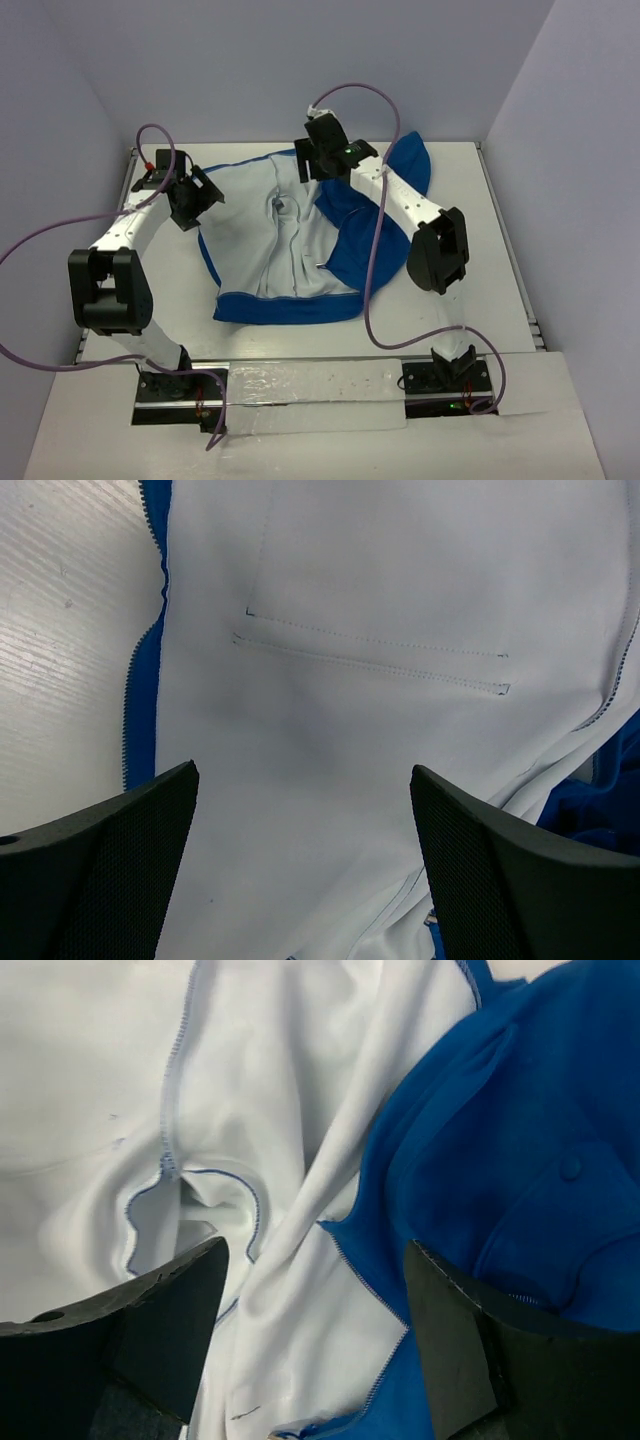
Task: Zip up the jacket
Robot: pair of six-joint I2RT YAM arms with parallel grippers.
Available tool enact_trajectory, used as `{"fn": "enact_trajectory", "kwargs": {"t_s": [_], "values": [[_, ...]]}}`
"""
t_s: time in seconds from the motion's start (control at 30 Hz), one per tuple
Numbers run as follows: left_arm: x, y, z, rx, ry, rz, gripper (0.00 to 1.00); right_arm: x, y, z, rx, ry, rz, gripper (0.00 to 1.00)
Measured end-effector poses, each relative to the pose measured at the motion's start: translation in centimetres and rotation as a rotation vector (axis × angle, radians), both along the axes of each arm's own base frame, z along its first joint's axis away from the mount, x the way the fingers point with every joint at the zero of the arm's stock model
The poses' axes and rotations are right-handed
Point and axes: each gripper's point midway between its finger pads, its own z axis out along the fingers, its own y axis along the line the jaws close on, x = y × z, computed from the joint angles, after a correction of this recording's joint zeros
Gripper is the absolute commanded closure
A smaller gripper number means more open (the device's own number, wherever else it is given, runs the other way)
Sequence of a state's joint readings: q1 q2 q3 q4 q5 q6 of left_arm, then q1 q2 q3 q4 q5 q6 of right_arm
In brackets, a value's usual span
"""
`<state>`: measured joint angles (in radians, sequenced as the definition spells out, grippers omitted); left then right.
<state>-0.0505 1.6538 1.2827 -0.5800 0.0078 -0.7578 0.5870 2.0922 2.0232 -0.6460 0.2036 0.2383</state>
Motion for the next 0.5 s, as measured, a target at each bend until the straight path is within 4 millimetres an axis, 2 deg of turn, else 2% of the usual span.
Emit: {"fn": "enact_trajectory", "kwargs": {"t_s": [0.2,0.3,0.43,0.5], "values": [[-0.1,0.0,0.7,-0.001,-0.018,0.000,0.07,1.0,-1.3,-5.4,0.001,0.124,-0.031,0.15],[-0.4,0.0,1.0,-0.001,-0.022,0.000,0.06,0.8,-1.4,-7.9,-0.004,0.184,-0.040,0.18],[-0.7,0.5,1.1,0.019,-0.014,0.019,0.04,0.7,-1.2,-10.3,0.003,0.237,-0.049,0.33],[-1.0,1.0,1.0,0.022,-0.001,0.046,0.05,0.6,-1.1,-11.2,0.013,0.261,-0.055,0.55]]}}
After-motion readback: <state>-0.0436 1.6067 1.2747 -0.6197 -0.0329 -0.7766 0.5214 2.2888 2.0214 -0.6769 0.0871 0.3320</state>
